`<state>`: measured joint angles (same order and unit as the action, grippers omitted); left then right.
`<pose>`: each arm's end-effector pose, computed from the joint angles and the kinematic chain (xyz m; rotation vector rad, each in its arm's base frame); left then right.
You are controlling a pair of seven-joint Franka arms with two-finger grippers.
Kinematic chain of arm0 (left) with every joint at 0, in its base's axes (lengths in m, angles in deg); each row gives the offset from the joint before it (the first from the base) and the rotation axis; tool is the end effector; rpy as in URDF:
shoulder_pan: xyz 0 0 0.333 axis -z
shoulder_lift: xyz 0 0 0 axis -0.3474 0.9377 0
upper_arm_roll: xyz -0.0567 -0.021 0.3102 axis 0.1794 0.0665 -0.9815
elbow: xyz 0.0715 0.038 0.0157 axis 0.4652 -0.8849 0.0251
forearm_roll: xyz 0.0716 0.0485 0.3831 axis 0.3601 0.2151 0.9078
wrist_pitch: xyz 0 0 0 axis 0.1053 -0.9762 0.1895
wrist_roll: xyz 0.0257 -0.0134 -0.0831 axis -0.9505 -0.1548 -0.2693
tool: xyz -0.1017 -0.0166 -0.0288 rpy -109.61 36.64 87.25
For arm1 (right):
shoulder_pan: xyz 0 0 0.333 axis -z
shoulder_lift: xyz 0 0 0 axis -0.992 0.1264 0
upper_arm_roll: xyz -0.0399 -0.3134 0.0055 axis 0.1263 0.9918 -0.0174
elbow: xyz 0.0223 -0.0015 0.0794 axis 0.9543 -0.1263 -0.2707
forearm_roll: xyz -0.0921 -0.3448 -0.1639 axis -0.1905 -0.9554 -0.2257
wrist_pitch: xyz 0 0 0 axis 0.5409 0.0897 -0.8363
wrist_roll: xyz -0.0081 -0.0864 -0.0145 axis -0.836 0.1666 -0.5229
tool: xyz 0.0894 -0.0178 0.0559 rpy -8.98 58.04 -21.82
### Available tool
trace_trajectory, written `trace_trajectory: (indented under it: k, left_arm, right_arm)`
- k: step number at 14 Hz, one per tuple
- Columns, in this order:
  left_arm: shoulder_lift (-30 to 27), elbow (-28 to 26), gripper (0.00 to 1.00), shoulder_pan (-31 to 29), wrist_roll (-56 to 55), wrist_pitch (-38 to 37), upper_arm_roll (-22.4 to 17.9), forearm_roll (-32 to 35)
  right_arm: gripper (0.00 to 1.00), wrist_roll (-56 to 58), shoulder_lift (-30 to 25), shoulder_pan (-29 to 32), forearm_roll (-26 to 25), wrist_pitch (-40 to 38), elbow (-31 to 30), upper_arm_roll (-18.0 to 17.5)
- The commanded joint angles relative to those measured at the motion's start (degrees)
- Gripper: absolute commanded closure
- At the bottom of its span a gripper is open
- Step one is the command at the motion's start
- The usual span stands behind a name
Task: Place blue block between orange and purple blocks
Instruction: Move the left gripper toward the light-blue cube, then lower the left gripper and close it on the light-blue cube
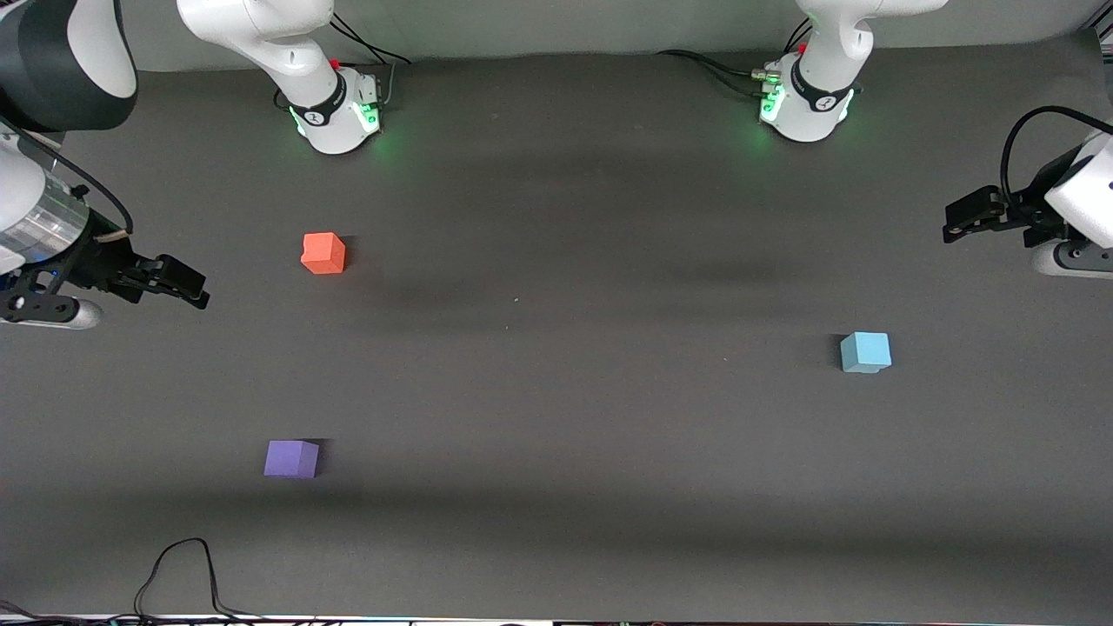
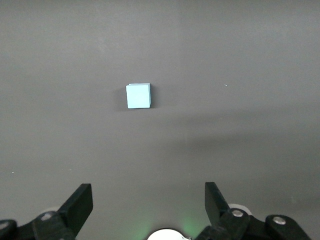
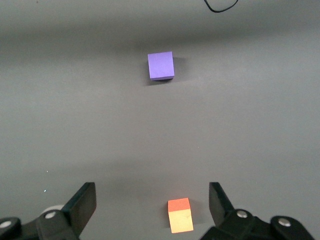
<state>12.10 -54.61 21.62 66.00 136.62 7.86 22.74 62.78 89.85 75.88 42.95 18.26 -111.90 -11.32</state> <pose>0.5494 -0.0169 0.6045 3.1207 -0.1247 -0.1755 0.5724 0.0248 0.5734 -3.1281 0.2189 -0.0910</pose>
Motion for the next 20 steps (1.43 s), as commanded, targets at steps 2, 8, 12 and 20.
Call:
trace_trajectory:
  k: [2, 8, 12, 20]
  left_arm:
    - [-0.37, -0.3, 0.0, 0.2, 0.3, -0.74, -0.23, -0.45]
    - [-1.85, -2.84, 0.0, -2.16, 6.34, -0.3, -0.49, -0.02]
    - [-5.8, -7.49, 0.0, -3.05, 7.42, 1.09, -0.75, 0.86]
    - [2.44, -18.74, 0.0, -2.96, 6.89, 21.99, -0.76, 1.74]
  right_arm:
    - [0.0, 1.43, 0.47, -0.34, -0.03, -1.81, 0.36, 1.23]
    - [0.0, 3.01, 0.47, -0.43, 0.14, -2.17, 0.01, 1.23]
    - [0.0, 2.84, 0.82, -0.52, 0.84, -2.17, -0.08, 1.06]
    - [0.0, 2.75, 2.13, -0.52, 1.55, 0.11, -1.57, 1.06]
